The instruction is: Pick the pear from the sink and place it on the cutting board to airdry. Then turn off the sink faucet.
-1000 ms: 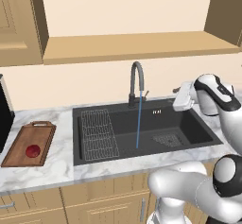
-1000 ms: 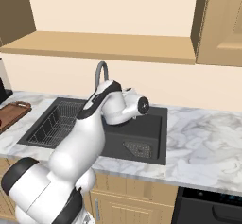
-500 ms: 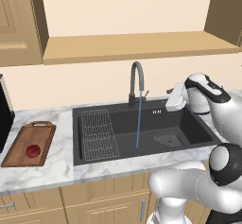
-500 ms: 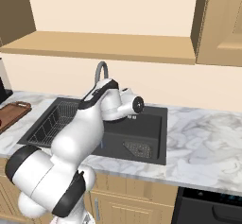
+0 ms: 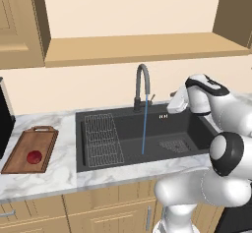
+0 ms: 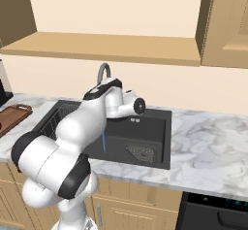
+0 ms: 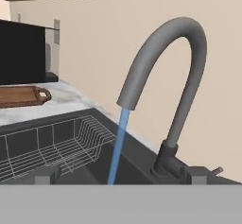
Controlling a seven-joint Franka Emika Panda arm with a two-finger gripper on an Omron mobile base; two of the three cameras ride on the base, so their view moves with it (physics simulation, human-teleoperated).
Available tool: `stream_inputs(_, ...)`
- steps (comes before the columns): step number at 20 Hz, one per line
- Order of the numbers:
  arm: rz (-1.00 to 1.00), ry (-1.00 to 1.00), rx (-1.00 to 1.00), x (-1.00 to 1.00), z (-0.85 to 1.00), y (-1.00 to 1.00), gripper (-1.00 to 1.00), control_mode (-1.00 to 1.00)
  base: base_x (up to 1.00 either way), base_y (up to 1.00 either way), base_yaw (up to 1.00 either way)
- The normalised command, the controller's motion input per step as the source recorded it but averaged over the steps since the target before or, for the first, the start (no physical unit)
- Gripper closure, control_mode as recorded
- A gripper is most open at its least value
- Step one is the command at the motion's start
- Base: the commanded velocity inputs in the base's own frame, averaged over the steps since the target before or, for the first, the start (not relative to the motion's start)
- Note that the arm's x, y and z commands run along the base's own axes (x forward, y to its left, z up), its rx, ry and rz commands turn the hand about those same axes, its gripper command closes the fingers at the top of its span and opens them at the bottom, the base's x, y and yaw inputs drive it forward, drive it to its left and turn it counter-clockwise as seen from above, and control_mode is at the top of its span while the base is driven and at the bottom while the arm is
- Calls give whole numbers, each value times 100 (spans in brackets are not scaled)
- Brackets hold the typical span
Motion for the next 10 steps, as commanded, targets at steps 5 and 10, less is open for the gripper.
stream_inputs(5, -4, 3, 3, 15, -24, 0, -100, -100, 0, 0, 0)
stream_inputs(10, -1, 1, 4, 24, -10, 0, -100, -100, 0, 0, 0)
